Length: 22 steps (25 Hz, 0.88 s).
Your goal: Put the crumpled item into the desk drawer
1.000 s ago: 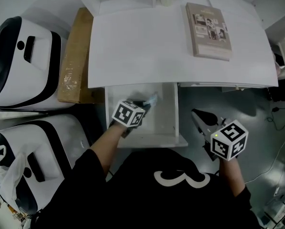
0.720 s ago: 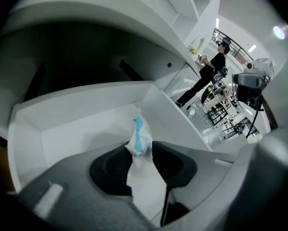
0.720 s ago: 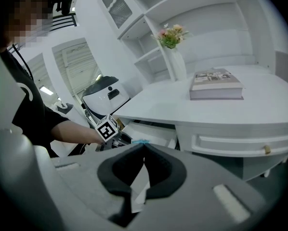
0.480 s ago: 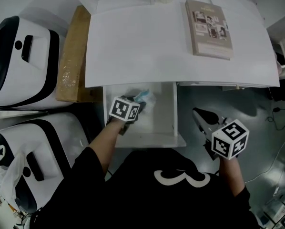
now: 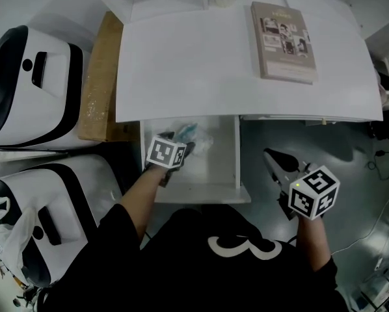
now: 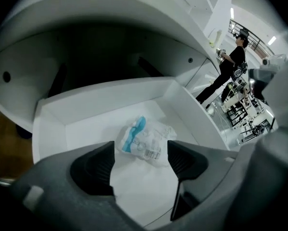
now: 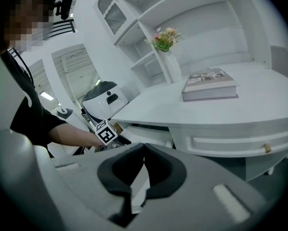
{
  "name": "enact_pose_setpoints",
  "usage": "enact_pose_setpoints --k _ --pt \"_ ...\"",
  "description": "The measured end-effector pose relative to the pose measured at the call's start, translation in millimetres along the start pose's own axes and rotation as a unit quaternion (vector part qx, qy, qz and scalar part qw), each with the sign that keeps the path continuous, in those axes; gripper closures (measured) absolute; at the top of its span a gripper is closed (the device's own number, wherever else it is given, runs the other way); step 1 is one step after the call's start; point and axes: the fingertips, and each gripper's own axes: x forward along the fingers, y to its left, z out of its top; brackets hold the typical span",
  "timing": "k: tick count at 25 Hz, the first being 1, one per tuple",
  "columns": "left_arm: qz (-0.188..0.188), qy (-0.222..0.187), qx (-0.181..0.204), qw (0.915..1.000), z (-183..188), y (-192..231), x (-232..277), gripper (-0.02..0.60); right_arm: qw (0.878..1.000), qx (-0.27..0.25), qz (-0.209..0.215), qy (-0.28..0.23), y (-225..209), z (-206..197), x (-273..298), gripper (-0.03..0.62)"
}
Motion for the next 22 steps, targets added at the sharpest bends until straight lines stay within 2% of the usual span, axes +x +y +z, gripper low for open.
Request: enact_pose_setpoints --k 3,7,13,18,19,22 --pt "0.007 -0.019 0.0 0.9998 6.5 -2.1 -13.3 0.25 1.0 0.007 0.008 -0.012 4.9 1.9 -2.7 0.592" --pt "-0.005 -0.061 -0.011 0.998 23.6 -12.0 -36.8 0.252 1.0 0.004 0.017 -0.021 15.0 0.9 -6.2 0.592" --pt "-0.025 -0.153 -0.031 0.9874 47.5 -29.1 -100.7 0.256 0.998 -0.034 0.025 -0.036 53.6 10.9 -12.0 0.592" --pt "-0.048 -0.195 -0.021 0.9793 50.8 -55.5 -166.8 0.369 0.996 -0.072 0.022 -0.055 99.1 26.6 -27.7 0.592" --pt "-0.058 -0.209 -0.013 0.976 53.8 -64.2 -181.8 0.403 0.994 -0.081 0.022 -0.063 108.8 32.0 -32.0 0.592" --pt "-0.087 -0.253 0.008 0.9636 55.0 -93.5 -228.7 0.452 0.99 -0.108 0.021 -0.086 140.0 42.5 -45.4 0.592"
